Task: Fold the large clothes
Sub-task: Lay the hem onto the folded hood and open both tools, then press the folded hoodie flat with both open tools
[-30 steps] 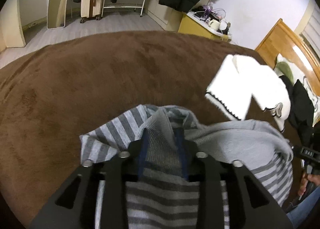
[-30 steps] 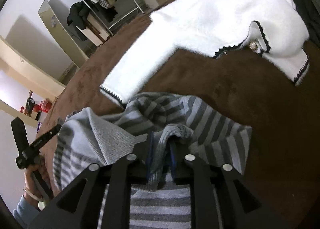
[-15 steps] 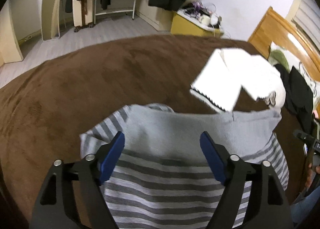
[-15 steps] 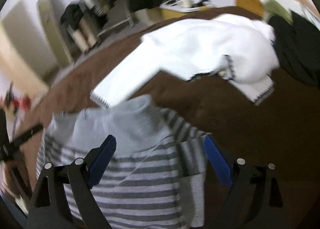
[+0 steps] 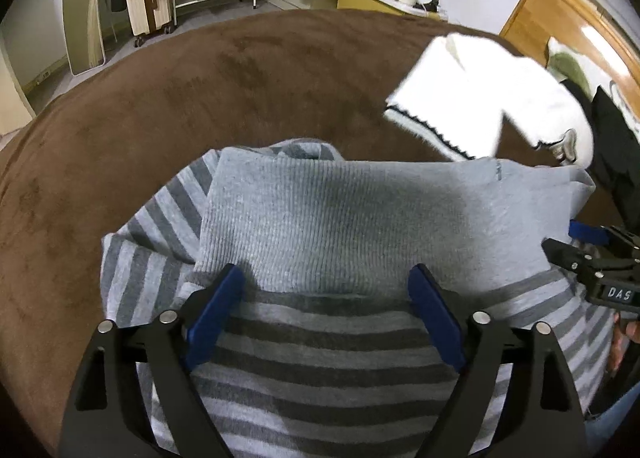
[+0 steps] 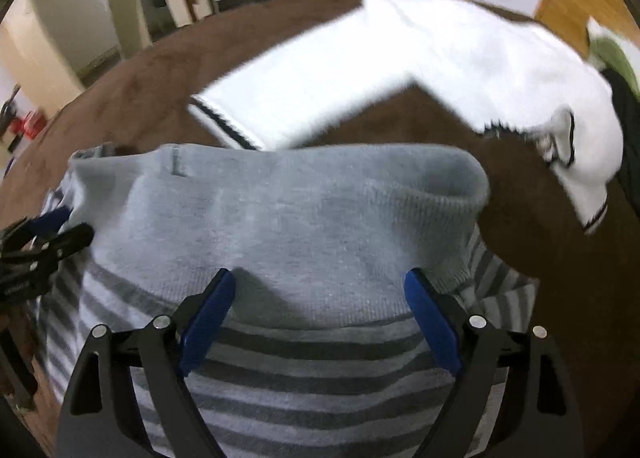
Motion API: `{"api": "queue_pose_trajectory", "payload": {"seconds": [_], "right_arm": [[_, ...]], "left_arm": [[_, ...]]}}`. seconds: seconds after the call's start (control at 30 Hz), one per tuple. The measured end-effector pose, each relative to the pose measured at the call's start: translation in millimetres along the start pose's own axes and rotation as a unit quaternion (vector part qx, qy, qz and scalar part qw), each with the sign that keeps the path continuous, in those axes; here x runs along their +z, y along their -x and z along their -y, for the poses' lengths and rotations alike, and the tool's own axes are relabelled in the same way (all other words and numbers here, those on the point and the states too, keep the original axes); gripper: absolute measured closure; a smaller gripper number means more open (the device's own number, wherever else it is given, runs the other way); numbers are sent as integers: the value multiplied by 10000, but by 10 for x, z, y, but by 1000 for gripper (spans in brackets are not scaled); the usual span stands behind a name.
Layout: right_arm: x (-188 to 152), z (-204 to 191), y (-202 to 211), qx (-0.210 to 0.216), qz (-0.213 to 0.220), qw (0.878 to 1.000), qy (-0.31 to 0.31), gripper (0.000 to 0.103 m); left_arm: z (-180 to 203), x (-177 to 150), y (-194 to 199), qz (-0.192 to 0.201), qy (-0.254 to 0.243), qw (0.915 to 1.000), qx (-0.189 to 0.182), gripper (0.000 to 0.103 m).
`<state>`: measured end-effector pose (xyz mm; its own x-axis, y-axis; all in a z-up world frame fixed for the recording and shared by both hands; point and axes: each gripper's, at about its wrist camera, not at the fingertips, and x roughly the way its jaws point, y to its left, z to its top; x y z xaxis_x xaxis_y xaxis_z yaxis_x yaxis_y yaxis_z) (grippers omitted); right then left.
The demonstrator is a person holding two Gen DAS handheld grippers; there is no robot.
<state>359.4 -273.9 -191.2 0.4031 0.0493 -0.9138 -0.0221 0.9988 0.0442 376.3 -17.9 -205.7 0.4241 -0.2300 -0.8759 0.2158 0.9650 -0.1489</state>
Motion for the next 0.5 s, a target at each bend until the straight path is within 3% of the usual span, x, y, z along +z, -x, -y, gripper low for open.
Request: {"api": "queue_pose_trajectory", "payload": {"seconds": [0.17, 0.5], "right_arm": [[9, 211, -181, 124, -138, 9986, -495, 17], [32, 223, -313, 19, -9, 9982, -597, 10]], "left_arm": [[-23, 102, -193, 48, -65, 9999, 141, 6], [-37, 195, -273, 150, -254, 9994, 206, 5]]}}
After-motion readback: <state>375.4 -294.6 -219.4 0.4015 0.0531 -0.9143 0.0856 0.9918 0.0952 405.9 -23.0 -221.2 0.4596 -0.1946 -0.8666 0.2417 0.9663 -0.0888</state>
